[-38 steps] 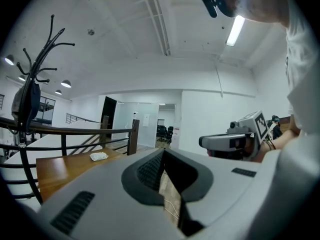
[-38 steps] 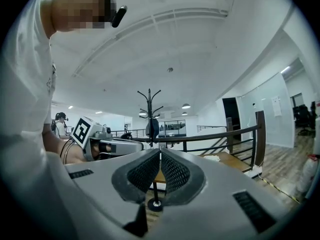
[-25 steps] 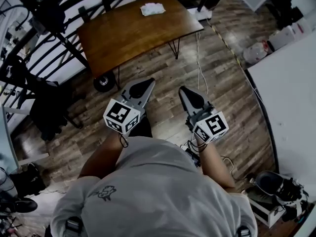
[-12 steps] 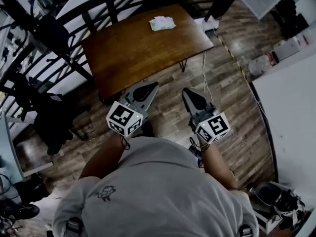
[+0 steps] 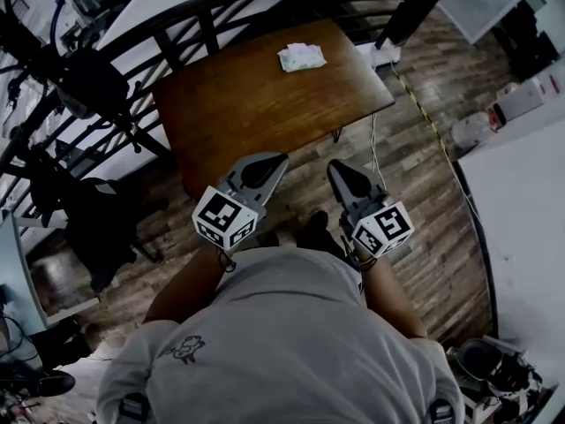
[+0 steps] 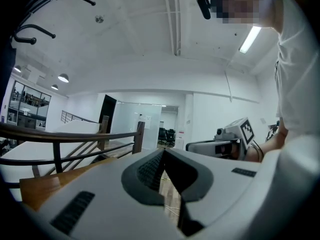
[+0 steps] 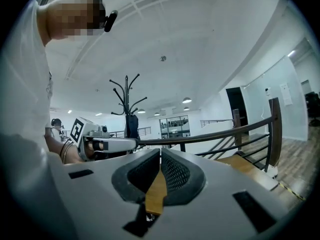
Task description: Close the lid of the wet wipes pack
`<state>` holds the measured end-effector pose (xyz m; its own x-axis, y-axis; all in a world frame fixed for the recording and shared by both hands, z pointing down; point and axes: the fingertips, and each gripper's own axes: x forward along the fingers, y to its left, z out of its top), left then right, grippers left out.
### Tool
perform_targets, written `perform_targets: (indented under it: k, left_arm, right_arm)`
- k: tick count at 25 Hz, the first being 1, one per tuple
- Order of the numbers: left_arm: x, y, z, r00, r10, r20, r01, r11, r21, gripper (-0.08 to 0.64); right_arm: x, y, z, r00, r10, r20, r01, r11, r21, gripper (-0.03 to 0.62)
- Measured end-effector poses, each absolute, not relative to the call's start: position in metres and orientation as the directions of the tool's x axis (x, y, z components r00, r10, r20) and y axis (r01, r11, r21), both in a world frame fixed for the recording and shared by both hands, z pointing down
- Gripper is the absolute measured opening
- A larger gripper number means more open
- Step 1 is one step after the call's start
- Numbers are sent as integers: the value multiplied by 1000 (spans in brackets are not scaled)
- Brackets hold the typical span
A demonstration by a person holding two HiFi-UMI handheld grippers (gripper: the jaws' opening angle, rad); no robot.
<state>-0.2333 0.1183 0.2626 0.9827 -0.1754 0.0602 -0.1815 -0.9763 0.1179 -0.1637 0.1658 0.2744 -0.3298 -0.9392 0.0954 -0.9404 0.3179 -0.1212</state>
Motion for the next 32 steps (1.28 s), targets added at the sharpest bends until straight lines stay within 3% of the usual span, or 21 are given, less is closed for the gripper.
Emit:
perform_targets:
  k: [15, 32]
  left_arm:
    - [-195, 35, 276, 935, -334, 117, -347, -931, 110, 12]
    - [-41, -36, 266, 883, -442, 157, -460, -882, 104, 14]
  right_arm:
    - [-120, 76, 277, -466, -883, 59, -880, 456, -135, 35]
    - [38, -3, 250, -554, -832, 24, -828, 548, -117, 35]
